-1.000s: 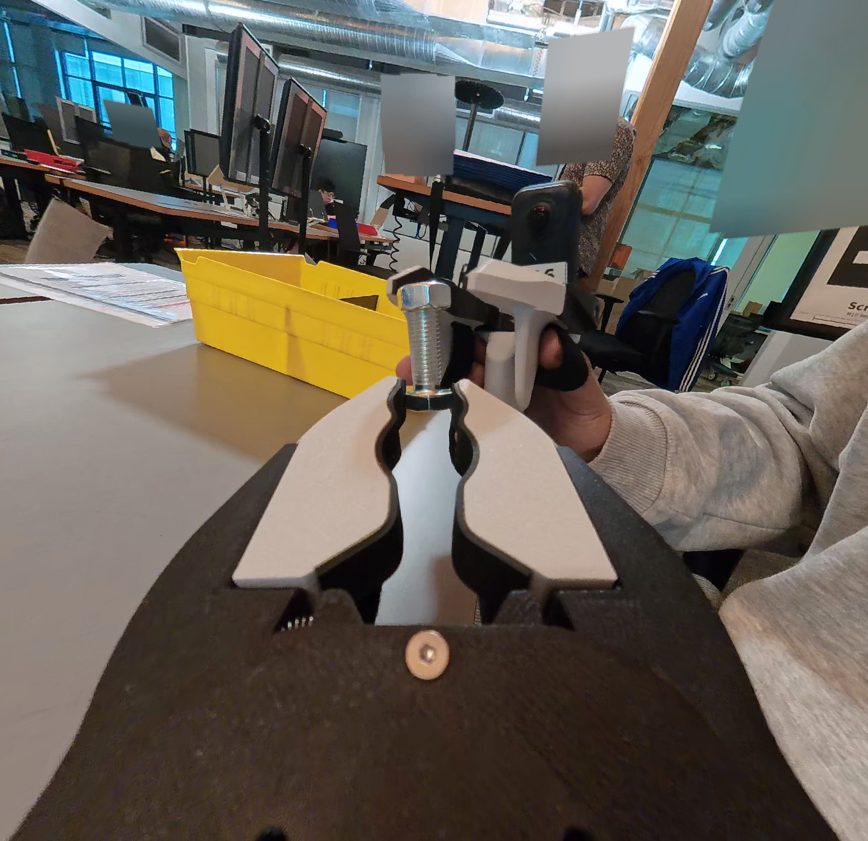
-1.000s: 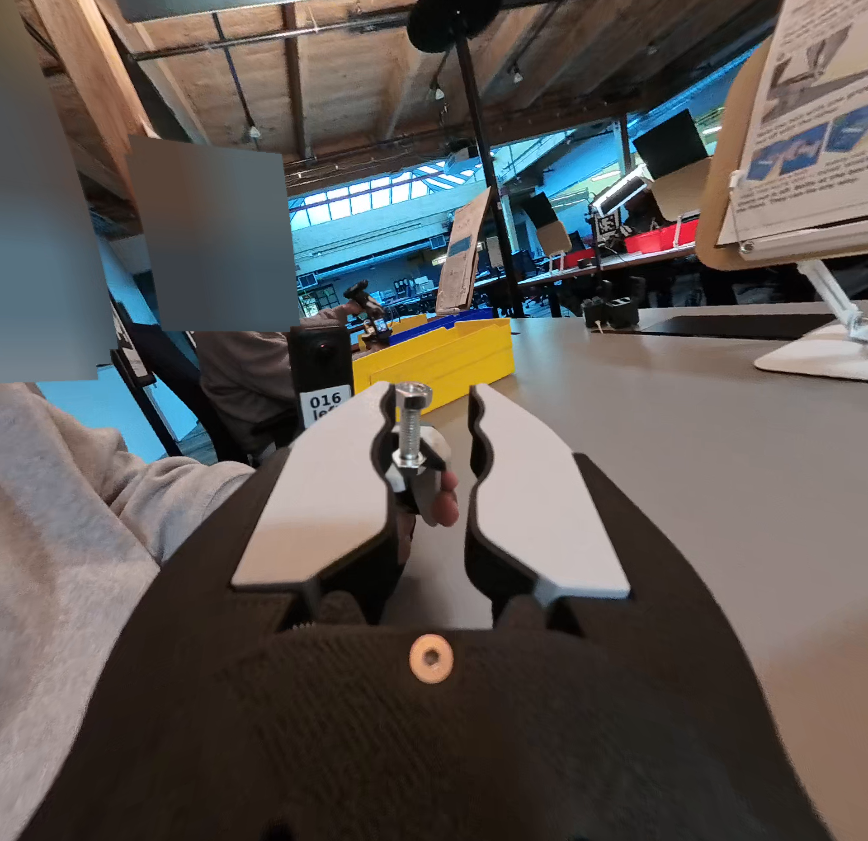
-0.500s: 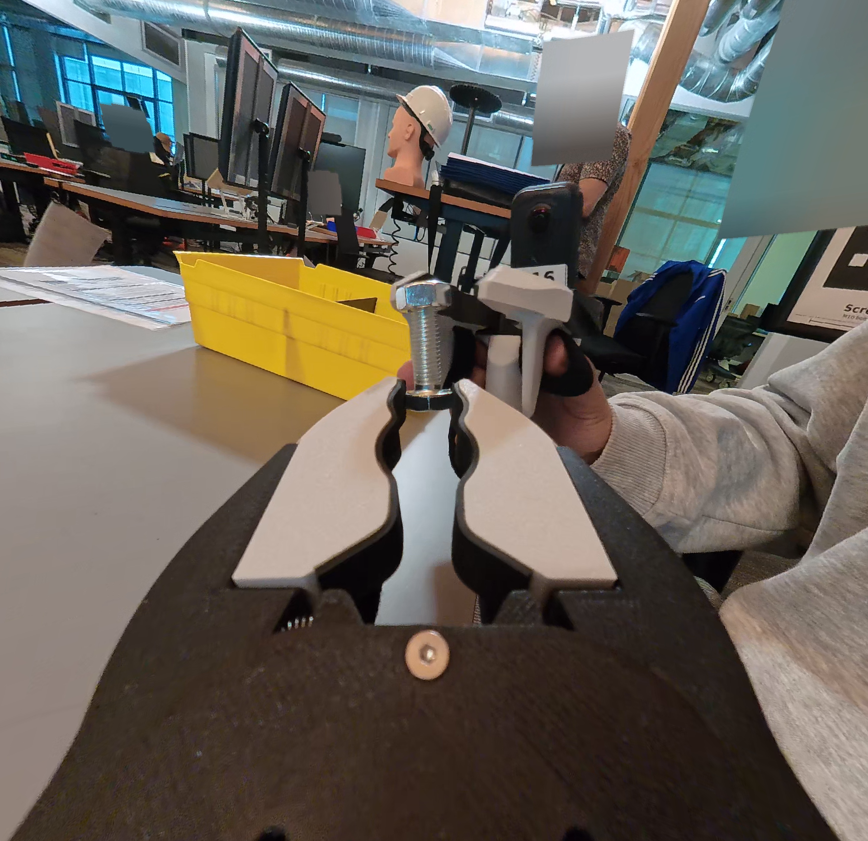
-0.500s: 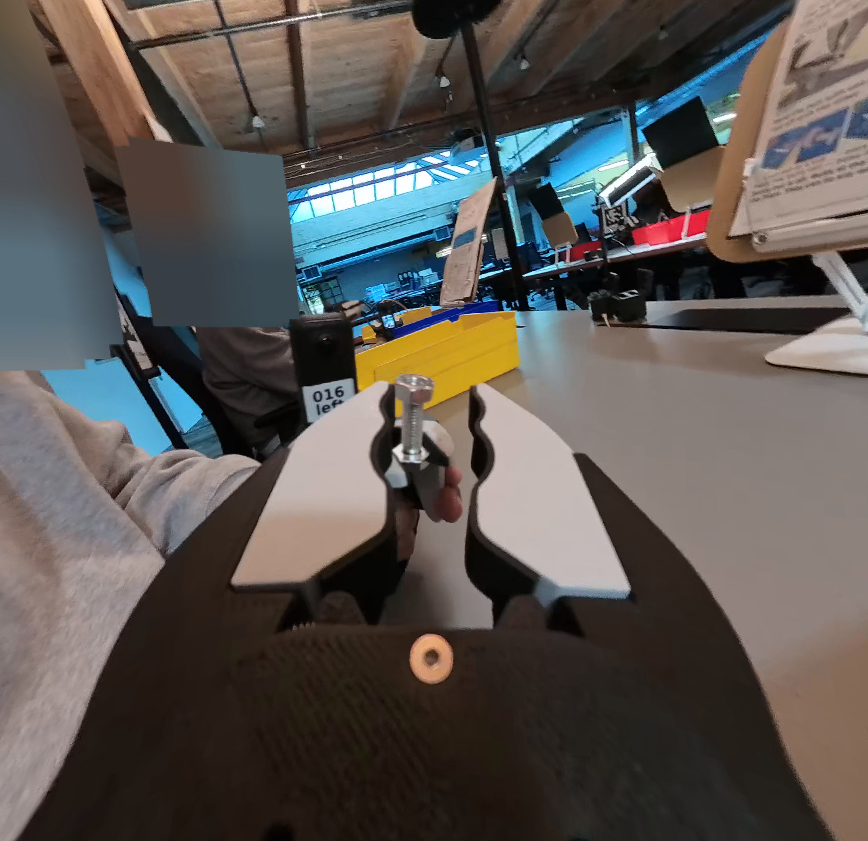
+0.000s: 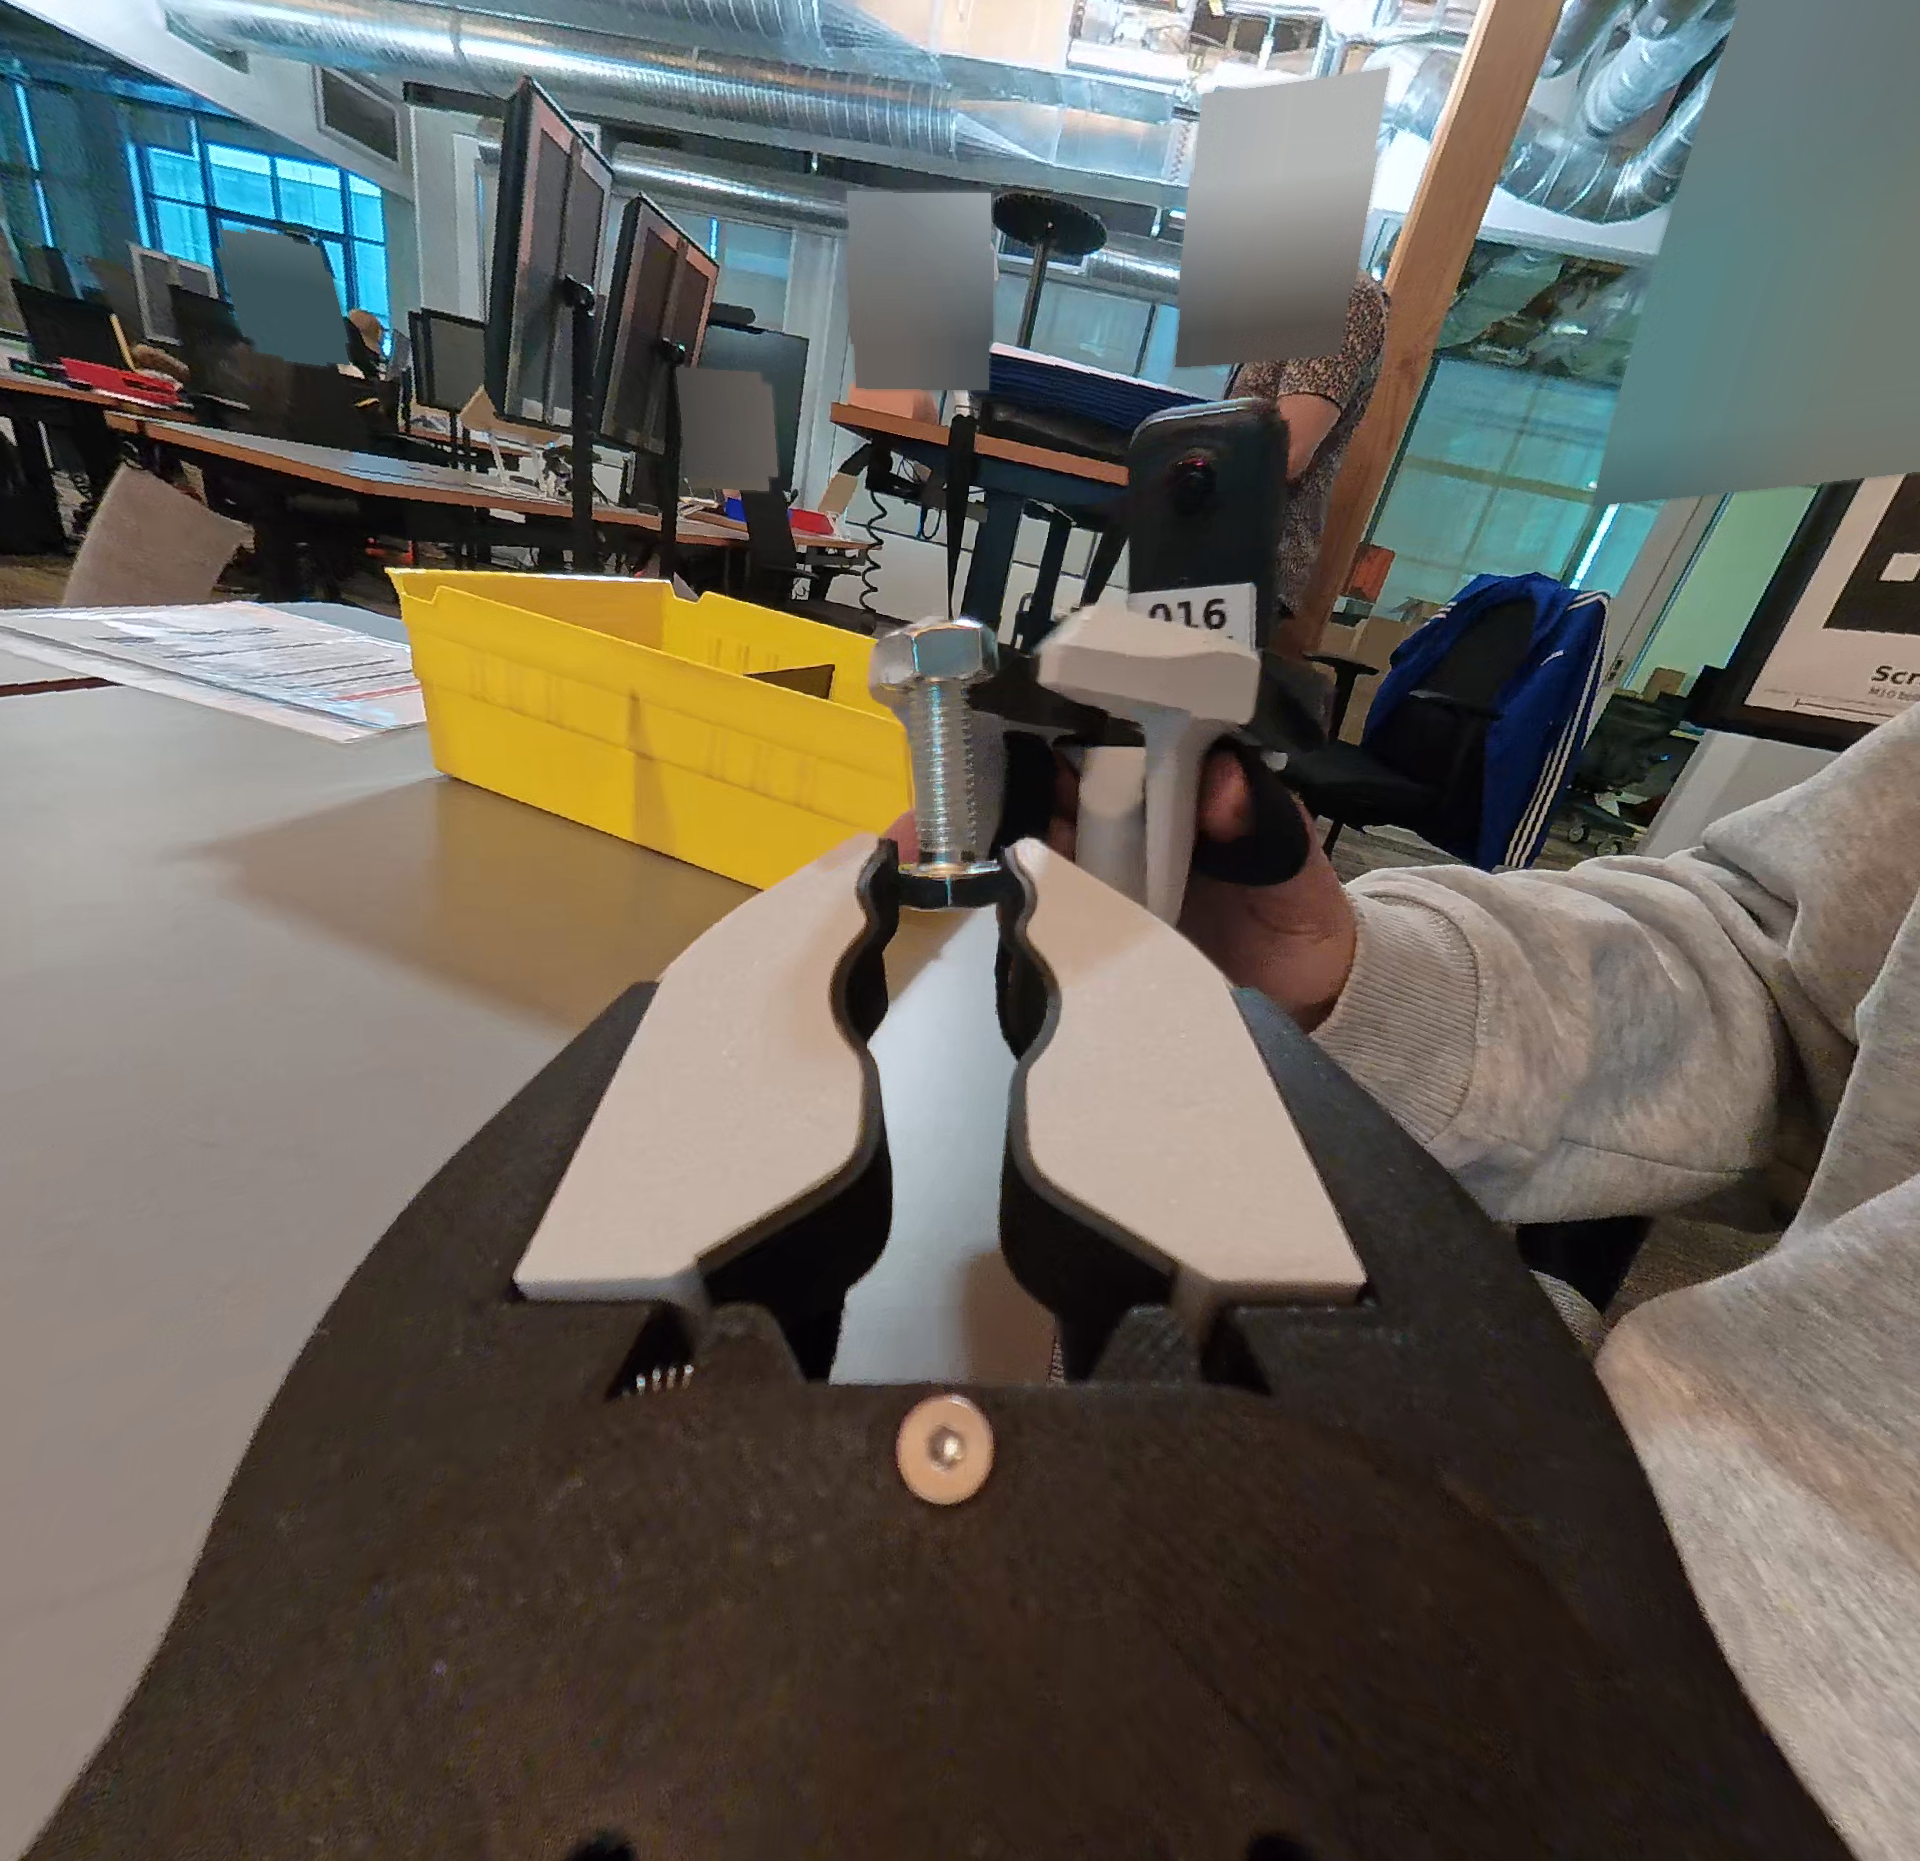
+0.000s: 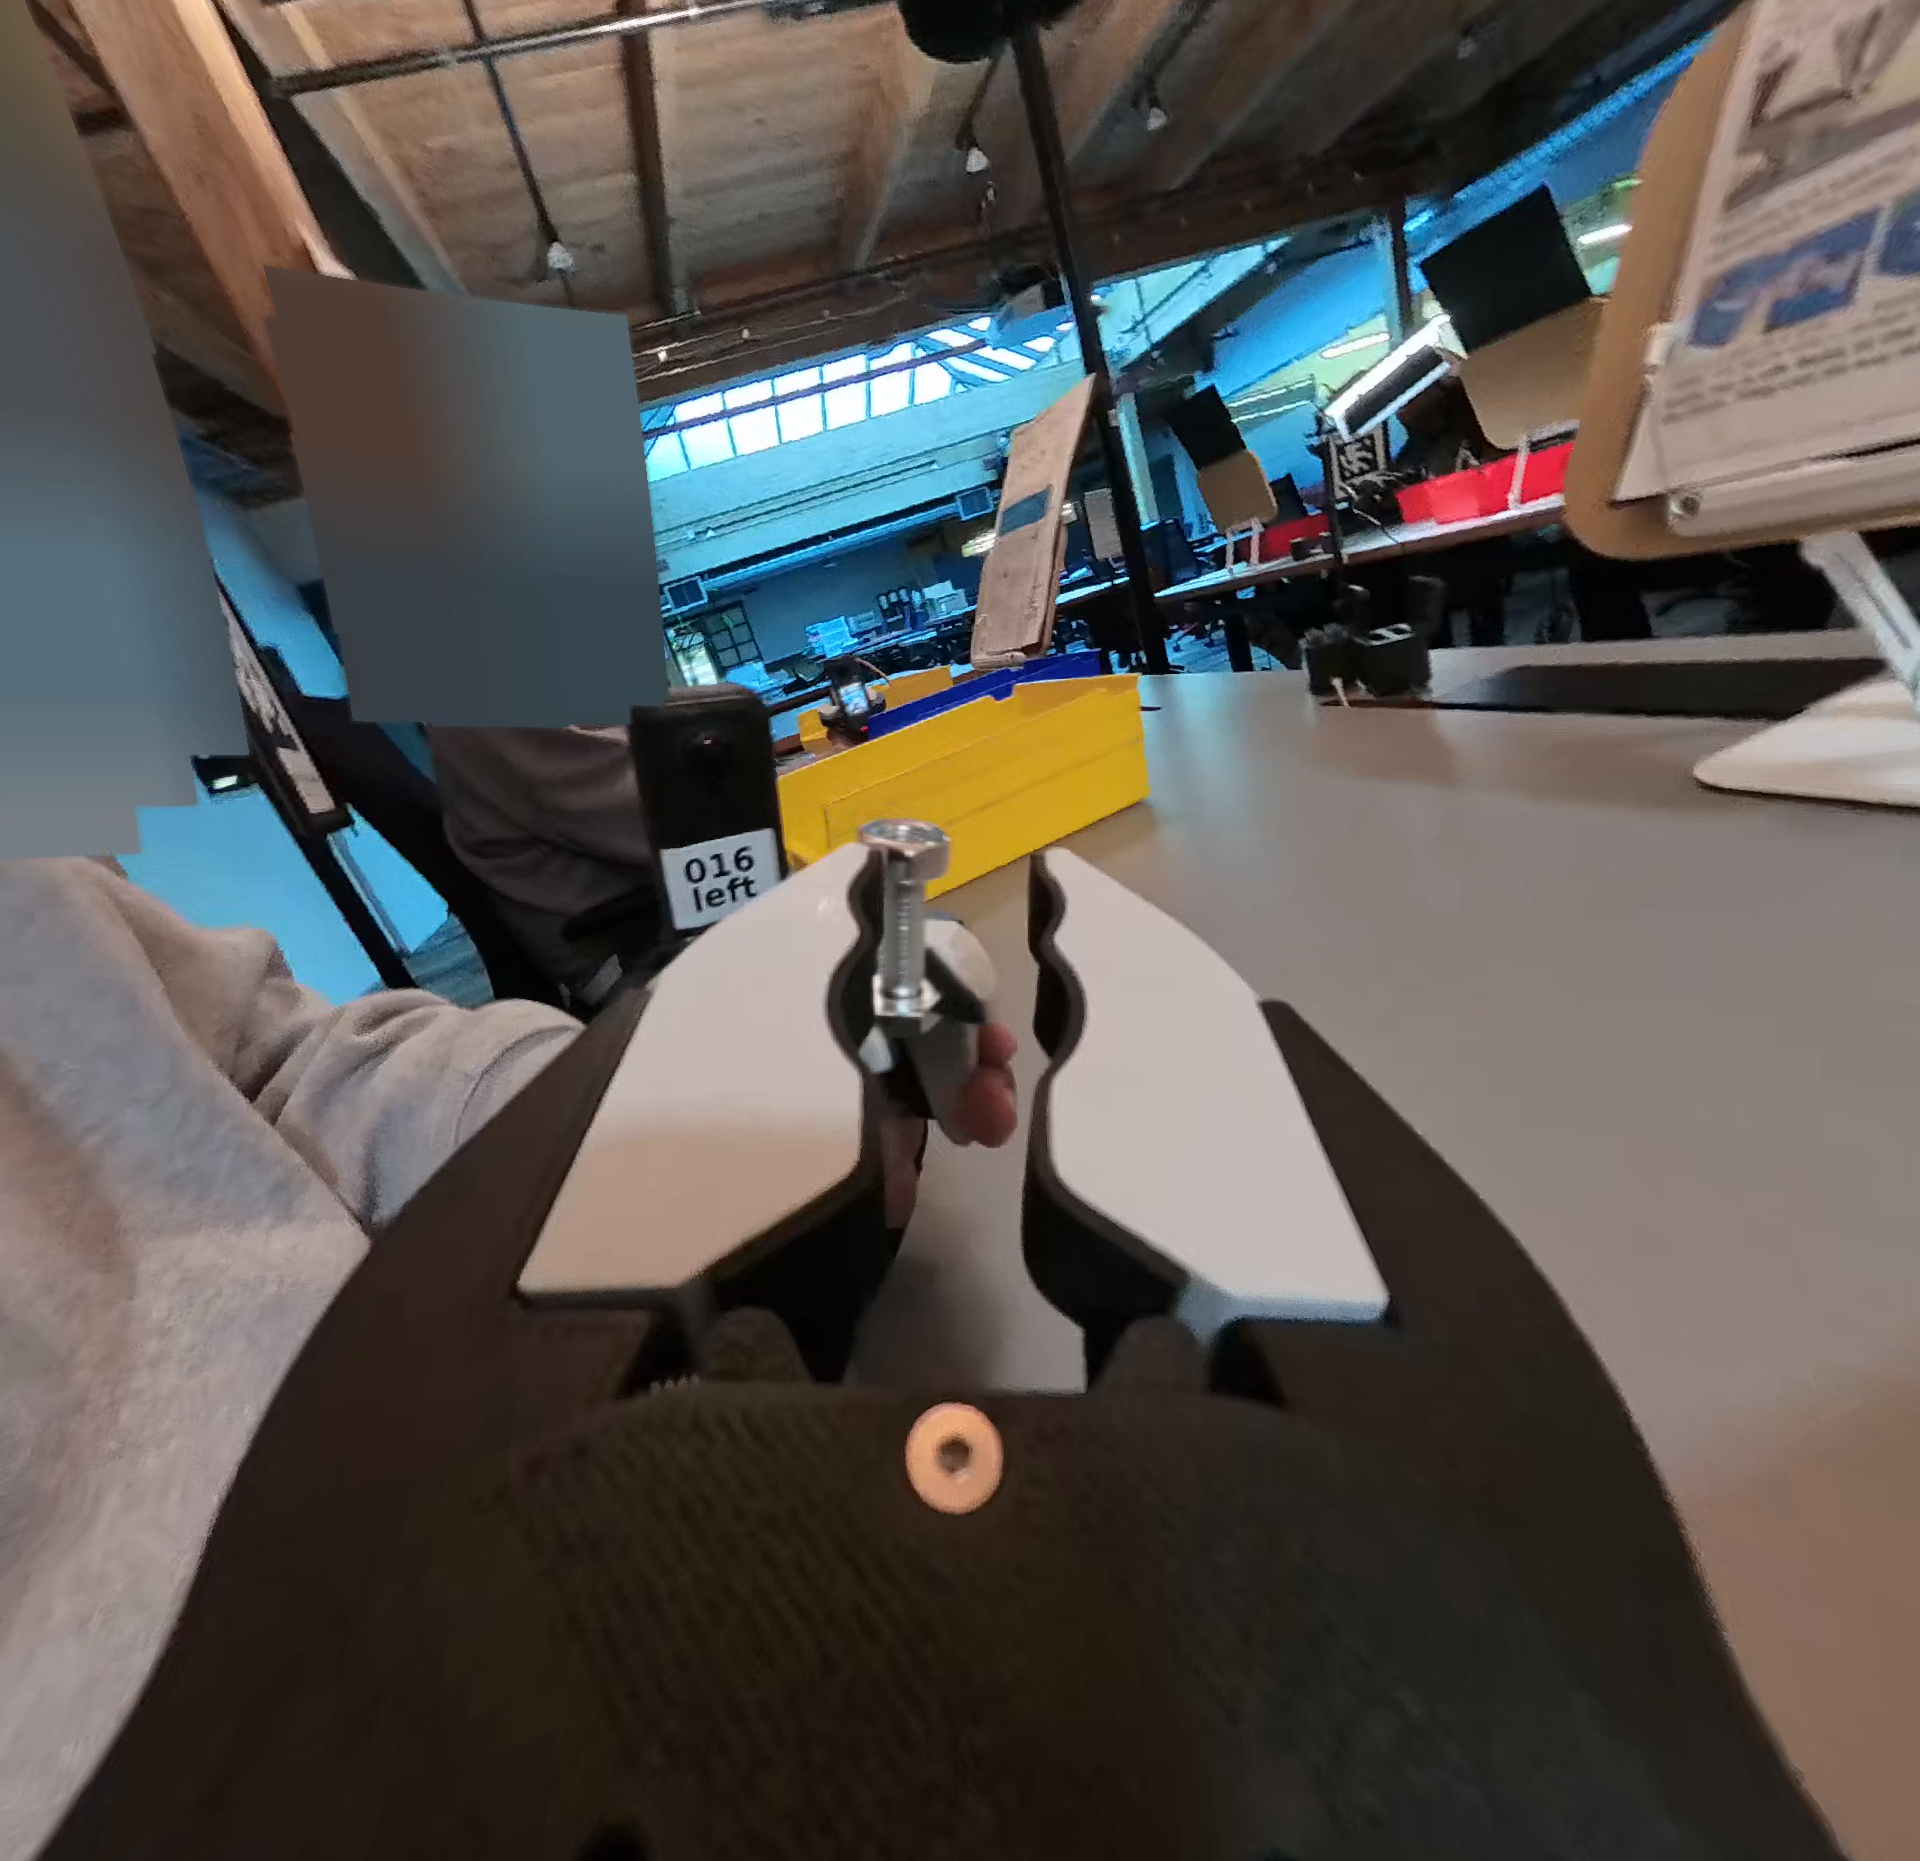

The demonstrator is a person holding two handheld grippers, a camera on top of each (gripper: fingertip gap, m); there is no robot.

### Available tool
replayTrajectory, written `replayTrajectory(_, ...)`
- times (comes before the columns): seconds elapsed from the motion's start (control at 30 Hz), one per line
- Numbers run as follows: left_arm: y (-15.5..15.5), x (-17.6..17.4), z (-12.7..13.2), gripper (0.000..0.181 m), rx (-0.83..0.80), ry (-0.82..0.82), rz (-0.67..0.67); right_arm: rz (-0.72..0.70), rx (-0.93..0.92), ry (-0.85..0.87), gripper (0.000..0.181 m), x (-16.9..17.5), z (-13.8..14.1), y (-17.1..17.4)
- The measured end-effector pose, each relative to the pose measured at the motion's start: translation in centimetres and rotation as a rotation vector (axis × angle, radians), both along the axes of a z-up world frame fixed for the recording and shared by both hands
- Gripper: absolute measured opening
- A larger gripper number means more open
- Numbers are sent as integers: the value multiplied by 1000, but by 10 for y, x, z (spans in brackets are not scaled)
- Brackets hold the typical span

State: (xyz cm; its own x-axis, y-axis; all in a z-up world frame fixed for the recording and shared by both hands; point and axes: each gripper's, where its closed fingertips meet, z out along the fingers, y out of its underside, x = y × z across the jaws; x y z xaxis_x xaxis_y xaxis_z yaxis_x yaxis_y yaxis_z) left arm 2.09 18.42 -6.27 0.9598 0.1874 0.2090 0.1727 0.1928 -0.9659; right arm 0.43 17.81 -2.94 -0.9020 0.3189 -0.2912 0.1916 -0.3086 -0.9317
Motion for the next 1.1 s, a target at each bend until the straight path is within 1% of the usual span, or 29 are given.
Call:
replayTrajectory(0.17,1,1,-1,19,-10,17,3,22,74,78,23,11,-2,-12)
replayTrajectory(0.33,5,4,-5,19,-53,48,6,22,54,83,25,12,2,-10)
replayTrajectory(0.47,8,7,-9,19,-84,76,2,21,80,88,25,12,-1,-13)
replayTrajectory(0.6,8,8,-9,19,-80,69,-10,3,118,97,20,11,-5,-15)
replayTrajectory(0.7,9,11,-9,19,-74,53,-35,28,83,76,20,12,-2,-13)
replayTrajectory(0.8,9,12,-9,19,-72,53,-41,36,4,50,20,10,6,-5)
replayTrajectory(0.87,9,12,-9,19,-71,51,-40,13,-38,33,20,5,11,5)
replayTrajectory(0.97,8,11,-8,19,-65,45,-37,-80,-67,58,20,-3,21,23)
replayTrajectory(1.03,7,9,-7,19,-61,39,-32,-154,-53,94,20,-5,29,33)
replayTrajectory(1.1,6,7,-7,19,-54,33,-25,-227,0,171,20,-4,40,42)
